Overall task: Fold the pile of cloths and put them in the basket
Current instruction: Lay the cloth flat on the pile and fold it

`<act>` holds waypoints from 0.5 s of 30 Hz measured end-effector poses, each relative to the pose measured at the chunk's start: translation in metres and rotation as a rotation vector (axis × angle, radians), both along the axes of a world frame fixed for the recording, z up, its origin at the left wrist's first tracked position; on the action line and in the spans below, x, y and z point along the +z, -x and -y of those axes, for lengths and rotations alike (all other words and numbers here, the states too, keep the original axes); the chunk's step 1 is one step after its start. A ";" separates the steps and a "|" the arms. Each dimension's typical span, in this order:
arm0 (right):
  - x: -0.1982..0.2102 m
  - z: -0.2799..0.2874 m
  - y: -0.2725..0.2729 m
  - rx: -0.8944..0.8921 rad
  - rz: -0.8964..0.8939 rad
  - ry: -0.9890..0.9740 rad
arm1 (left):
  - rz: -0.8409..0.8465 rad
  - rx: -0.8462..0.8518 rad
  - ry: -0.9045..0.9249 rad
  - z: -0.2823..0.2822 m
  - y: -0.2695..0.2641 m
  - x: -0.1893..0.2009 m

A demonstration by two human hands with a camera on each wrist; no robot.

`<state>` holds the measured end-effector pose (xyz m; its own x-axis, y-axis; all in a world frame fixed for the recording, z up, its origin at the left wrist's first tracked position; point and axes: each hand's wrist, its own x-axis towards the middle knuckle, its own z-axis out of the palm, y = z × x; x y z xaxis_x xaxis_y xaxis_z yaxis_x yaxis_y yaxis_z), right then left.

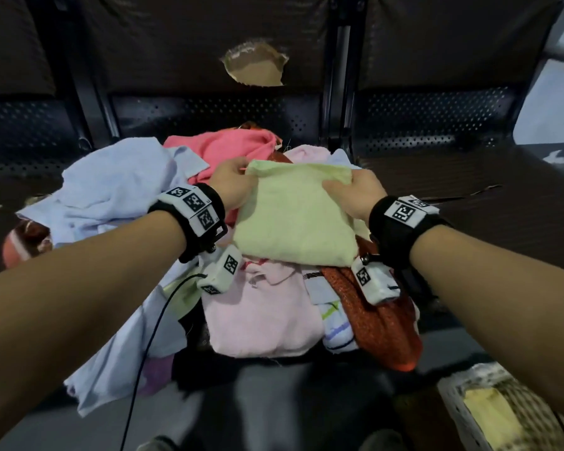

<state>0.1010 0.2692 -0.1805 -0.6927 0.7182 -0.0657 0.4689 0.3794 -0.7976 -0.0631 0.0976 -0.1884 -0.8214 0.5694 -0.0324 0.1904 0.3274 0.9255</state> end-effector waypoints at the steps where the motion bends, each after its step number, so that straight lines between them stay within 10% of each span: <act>1: -0.001 0.000 0.003 -0.008 0.010 -0.018 | 0.017 0.006 0.002 -0.002 0.002 -0.003; 8: 0.002 0.019 -0.031 0.266 -0.097 -0.459 | -0.245 0.021 0.009 0.028 0.002 0.000; 15: -0.030 0.044 -0.079 0.634 0.183 -0.614 | -0.349 -0.529 0.339 0.077 -0.040 -0.014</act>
<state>0.1803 0.2253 -0.2102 -0.9871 0.1501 0.0556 0.1266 0.9447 -0.3025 -0.0235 0.0209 -0.2026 -0.4333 0.8990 -0.0639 0.6691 0.3683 0.6454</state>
